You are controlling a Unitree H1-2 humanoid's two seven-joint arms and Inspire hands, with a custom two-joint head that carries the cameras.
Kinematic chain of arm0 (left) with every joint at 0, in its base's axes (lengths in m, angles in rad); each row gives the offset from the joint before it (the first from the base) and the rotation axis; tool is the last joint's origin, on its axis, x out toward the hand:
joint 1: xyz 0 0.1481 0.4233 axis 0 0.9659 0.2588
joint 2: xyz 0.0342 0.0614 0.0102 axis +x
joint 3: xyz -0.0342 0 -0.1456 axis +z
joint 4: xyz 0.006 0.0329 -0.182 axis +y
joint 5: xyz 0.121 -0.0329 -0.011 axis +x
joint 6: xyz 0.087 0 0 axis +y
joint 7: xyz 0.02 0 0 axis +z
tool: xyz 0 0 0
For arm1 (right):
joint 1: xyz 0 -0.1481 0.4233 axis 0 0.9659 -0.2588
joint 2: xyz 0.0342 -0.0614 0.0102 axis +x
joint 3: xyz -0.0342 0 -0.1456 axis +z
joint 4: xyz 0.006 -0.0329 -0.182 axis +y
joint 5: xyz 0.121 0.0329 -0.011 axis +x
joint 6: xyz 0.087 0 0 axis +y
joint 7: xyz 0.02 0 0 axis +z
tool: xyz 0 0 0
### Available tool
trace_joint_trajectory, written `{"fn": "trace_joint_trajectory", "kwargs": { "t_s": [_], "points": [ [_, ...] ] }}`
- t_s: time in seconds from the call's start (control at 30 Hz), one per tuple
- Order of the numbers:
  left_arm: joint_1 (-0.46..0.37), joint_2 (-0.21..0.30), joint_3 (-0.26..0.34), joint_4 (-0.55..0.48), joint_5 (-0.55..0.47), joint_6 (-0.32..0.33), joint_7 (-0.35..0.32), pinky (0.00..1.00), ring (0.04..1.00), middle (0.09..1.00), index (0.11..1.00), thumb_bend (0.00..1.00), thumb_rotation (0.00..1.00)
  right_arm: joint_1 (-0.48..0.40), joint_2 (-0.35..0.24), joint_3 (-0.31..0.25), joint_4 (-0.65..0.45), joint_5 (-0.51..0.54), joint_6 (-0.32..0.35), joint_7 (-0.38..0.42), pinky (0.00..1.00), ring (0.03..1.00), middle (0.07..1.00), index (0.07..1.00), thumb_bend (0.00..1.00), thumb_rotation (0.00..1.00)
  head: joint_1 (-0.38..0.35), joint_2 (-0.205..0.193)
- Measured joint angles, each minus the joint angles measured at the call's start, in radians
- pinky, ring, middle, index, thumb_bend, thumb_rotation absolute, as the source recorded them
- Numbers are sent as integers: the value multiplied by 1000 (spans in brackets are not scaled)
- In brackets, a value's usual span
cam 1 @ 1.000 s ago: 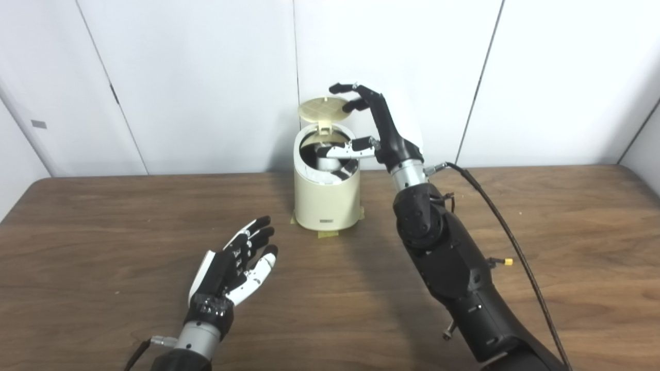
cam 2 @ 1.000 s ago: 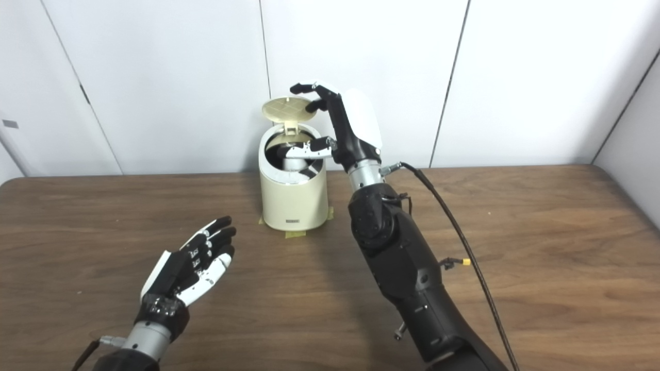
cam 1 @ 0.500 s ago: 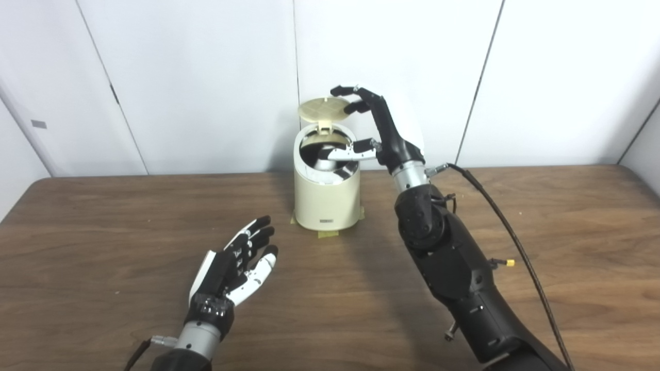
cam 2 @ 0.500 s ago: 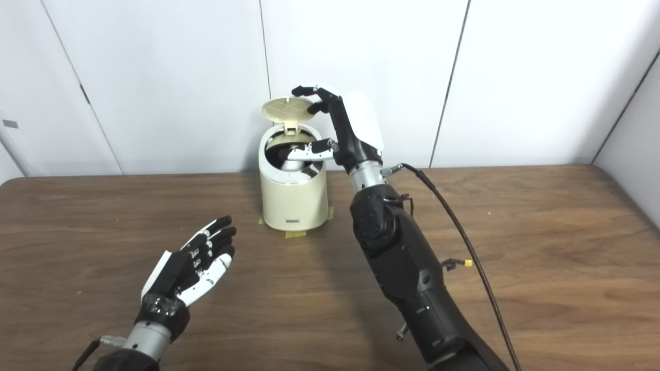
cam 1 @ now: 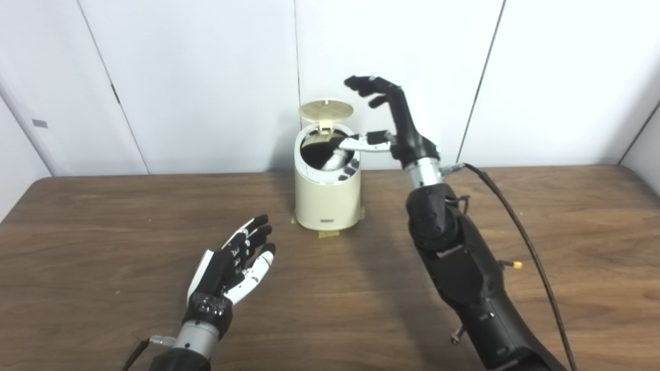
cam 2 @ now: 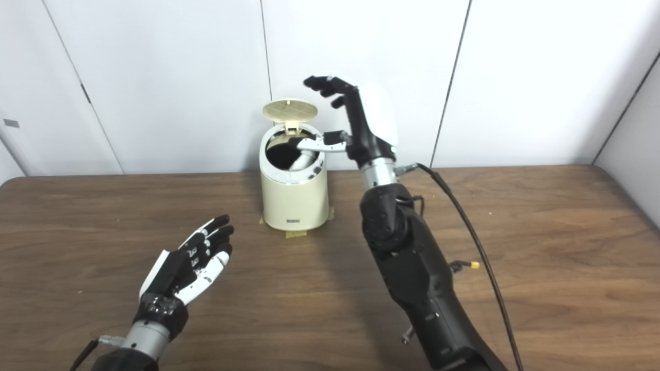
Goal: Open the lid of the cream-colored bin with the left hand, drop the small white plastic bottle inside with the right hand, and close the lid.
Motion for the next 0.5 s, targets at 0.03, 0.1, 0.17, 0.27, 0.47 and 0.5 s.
{"fn": "trace_joint_trajectory", "kwargs": {
  "t_s": [0.03,0.1,0.17,0.27,0.47,0.5],
  "points": [
    [-4,0,3,4,1,0,1,1000,915,882,916,299,374,10,-3,-9,-14,11,2,3,520,635,672,658,824,128,3,-3],
    [-13,0,10,13,2,0,4,1000,909,880,917,298,401,29,-10,-26,-47,32,12,20,525,649,689,667,821,124,5,-5],
    [-24,1,17,28,3,0,7,1000,909,882,915,291,413,52,-19,-36,-81,41,32,35,524,651,695,676,812,139,8,-6],
    [-35,2,32,34,1,0,11,995,913,894,925,280,415,98,-33,-45,-139,46,61,60,501,633,677,675,801,149,6,-9],
    [-89,2,94,77,-34,0,25,951,911,903,932,301,389,201,-34,-78,-222,105,102,104,536,650,683,676,679,274,3,-17],
    [-101,2,107,85,-47,0,27,943,913,907,939,307,403,217,-32,-88,-239,124,118,116,544,659,696,685,631,316,3,-17]
  ]
}}
